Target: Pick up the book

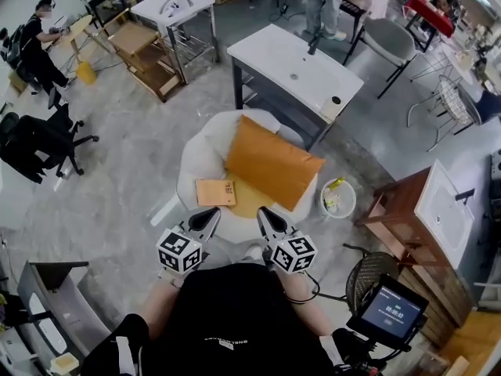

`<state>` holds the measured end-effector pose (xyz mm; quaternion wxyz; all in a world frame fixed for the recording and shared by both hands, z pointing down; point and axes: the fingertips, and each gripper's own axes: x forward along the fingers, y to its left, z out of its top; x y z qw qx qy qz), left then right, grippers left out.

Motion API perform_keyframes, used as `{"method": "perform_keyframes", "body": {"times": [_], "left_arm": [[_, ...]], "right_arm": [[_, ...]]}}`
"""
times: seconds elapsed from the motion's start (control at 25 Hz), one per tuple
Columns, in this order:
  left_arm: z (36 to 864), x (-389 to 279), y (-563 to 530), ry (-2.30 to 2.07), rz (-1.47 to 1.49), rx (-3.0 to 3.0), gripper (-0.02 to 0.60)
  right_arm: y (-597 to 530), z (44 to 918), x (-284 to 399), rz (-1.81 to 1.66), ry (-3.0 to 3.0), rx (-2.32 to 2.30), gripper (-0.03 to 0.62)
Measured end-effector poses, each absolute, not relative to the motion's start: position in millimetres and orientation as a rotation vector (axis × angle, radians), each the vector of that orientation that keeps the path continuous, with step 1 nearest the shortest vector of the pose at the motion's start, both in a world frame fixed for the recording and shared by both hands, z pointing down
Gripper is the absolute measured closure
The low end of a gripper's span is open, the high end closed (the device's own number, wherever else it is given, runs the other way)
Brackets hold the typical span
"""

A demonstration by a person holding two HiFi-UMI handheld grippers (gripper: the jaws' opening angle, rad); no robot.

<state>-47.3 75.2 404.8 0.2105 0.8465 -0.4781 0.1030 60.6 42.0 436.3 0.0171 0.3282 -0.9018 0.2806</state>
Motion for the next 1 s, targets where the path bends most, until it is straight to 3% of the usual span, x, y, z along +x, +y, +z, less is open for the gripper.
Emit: {"method": "perform_keyframes", "body": {"times": [0.52, 1.0], "left_arm": [[422, -70, 55, -1.35, 0.269, 2.283, 0.566], [443, -142, 7, -1.312, 0.244, 2.224, 0.566]], "right_arm": [[17, 449, 45, 0.916, -2.788, 1.002, 0.554], [-19, 453, -6, 0.92, -2.718, 1.074, 0.554]]}}
